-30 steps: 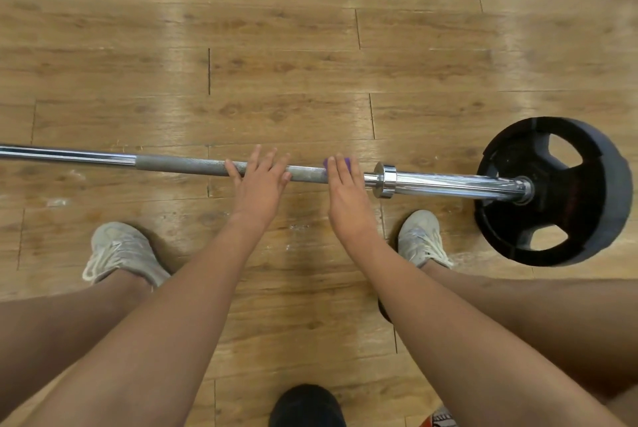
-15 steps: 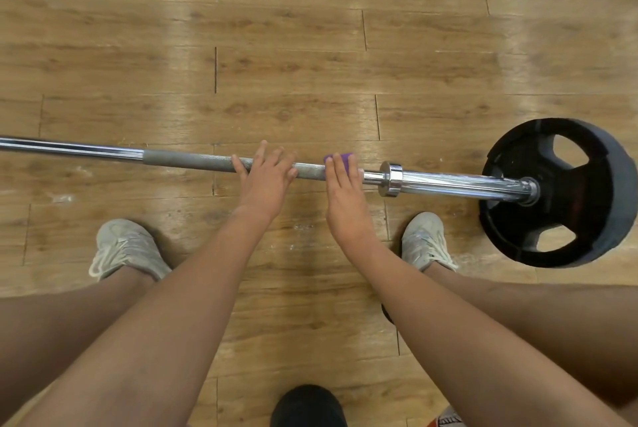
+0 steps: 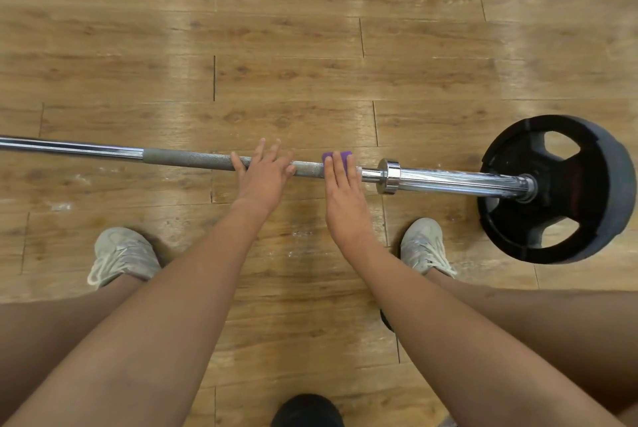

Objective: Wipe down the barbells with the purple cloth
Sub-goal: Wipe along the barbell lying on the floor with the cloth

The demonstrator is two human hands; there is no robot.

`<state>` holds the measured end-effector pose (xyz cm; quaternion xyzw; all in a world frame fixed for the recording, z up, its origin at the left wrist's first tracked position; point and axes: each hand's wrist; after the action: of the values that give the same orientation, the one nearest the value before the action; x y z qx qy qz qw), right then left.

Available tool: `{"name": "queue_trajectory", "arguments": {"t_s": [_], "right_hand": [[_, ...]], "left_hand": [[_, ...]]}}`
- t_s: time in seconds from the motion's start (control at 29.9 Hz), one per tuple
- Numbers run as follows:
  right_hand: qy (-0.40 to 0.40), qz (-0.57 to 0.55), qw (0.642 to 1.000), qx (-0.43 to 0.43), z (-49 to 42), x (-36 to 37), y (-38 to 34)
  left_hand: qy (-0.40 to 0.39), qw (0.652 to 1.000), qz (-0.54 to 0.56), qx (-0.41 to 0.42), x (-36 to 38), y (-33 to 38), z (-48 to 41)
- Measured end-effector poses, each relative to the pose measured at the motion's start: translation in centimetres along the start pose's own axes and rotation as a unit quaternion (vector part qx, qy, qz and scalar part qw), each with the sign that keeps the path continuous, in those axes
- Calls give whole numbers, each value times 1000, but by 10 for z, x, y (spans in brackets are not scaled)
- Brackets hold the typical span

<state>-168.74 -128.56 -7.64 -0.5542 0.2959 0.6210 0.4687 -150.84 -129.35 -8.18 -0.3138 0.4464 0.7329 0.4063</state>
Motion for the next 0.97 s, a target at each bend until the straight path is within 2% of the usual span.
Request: {"name": "queue_trajectory", "arguments": {"t_s": [0.2, 0.3, 0.47, 0.6, 0.77, 0.87, 0.97], "right_hand": [[0, -34, 999, -17, -11, 4, -35], [12, 1, 1000, -21, -14, 6, -20], [20, 12, 1000, 20, -14, 0, 19], [16, -17, 998, 61, -22, -1, 1], [-4, -28, 999, 32, -21, -3, 1], [25, -49, 994, 99, -19, -3, 20], [28, -57, 987, 148, -18, -6, 11]], "left_hand": [[-15, 1000, -26, -4, -7, 2, -10], [-20, 1000, -20, -10, -11, 4, -15], [-13, 1000, -4, -5, -14, 5, -20], [-10, 1000, -17, -15, -20, 10, -21], [-35, 999, -25, -24, -23, 12, -24], [-31, 999, -18, -26, -23, 12, -19], [-27, 999, -20, -25, -23, 14, -14]]}}
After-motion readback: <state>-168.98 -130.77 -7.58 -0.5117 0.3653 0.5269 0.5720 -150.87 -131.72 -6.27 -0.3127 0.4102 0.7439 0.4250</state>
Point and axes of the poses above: each hand's wrist, its own z-axis away from the middle knuckle, its own x-axis out of the palm, y = z × x, and after that the axes turned 5 degrees about z, right-handed
